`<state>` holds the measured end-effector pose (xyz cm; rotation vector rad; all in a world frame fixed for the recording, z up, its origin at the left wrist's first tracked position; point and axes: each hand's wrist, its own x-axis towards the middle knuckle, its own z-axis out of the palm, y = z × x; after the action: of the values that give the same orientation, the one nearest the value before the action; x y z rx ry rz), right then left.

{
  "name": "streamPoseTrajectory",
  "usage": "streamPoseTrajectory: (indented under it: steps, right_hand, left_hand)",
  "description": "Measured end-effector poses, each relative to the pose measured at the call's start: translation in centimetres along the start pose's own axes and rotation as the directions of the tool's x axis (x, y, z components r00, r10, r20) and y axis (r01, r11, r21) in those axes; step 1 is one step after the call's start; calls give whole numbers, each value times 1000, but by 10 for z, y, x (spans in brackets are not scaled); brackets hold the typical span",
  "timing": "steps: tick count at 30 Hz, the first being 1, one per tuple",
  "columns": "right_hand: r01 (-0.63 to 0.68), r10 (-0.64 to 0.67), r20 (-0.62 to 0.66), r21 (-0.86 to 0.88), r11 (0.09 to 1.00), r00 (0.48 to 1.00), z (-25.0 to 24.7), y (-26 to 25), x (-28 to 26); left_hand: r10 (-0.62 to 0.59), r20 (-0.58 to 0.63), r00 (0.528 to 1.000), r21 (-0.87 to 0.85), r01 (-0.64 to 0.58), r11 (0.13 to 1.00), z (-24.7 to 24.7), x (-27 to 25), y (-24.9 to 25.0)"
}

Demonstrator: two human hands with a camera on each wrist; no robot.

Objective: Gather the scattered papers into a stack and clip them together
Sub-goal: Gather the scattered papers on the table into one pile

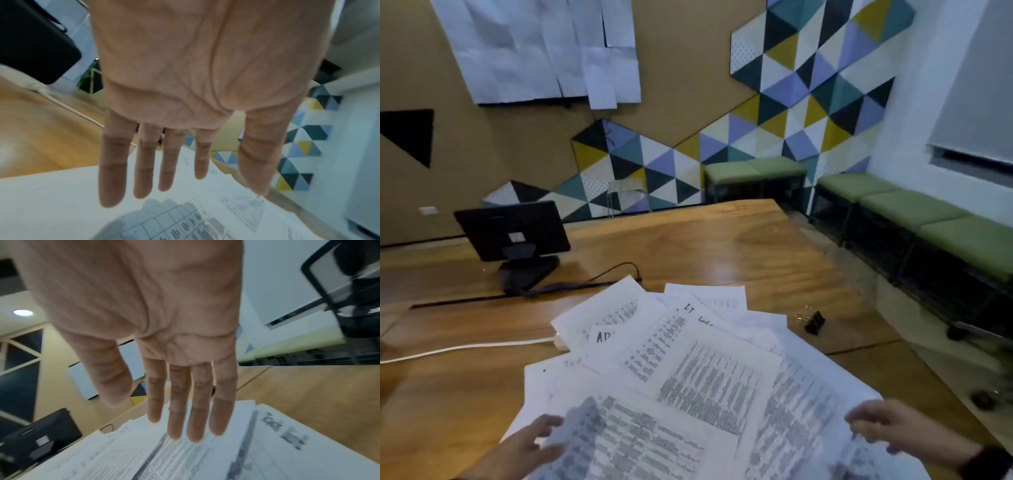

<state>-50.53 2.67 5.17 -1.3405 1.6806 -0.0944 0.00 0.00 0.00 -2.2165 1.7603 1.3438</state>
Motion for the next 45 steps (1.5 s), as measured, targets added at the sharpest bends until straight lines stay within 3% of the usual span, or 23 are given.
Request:
streamPoseTrajectory:
  steps: [4,8,11,13,15,16,18,20,23,26,30,33,40,45]
  right_hand:
    - [118,-124,-103,-65,991,987,1,-3,42]
    - [33,-39,-124,-51,998,992,20,4,62]
    - [-35,24,-119,-86,996,993,41,14,52]
    - [-53,24,-204,-139,989,979,50,28,43]
    - [-67,17,-283,-168,984,959,55,46,35]
    - [-66,12,-308,-164,984,951,56,56,33]
    - [-73,30,-317,-125,989,948,58,68,28]
    - [-56,37,-305,-55,997,952,60,71,30]
    - [19,16,-288,119,993,957,61,63,42]
    - [101,-12,-308,274,956,951,59,43,59]
    - [189,-34,-372,388,902,928,61,16,81]
    - [251,-48,-439,418,873,897,62,-3,94]
    - [354,-176,-459,338,872,871,58,-18,119]
    - [300,-184,-322,360,883,928,61,-21,135]
  left_hand:
    - [-81,50,995,-50,84,995,19,35,38]
    - [-108,-82,991,-70,102,992,40,54,71]
    - [-78,-138,987,211,106,972,45,69,85]
    - [-109,-215,971,279,168,945,52,62,87]
    - [-202,-225,953,200,248,948,57,59,79]
    - [-245,-169,955,148,270,951,55,59,70]
    - [-274,-148,950,75,287,955,52,56,49]
    - [-277,-241,930,26,291,956,46,61,29]
    - [-291,-303,908,114,337,934,44,44,20]
    - [-294,-329,898,87,339,937,34,42,12]
    - [-73,-336,939,182,141,973,22,55,18]
    - [124,-384,915,215,-42,976,19,59,49]
    - [241,-223,945,254,-182,950,55,104,118]
    - [316,-84,945,236,-289,928,75,121,158]
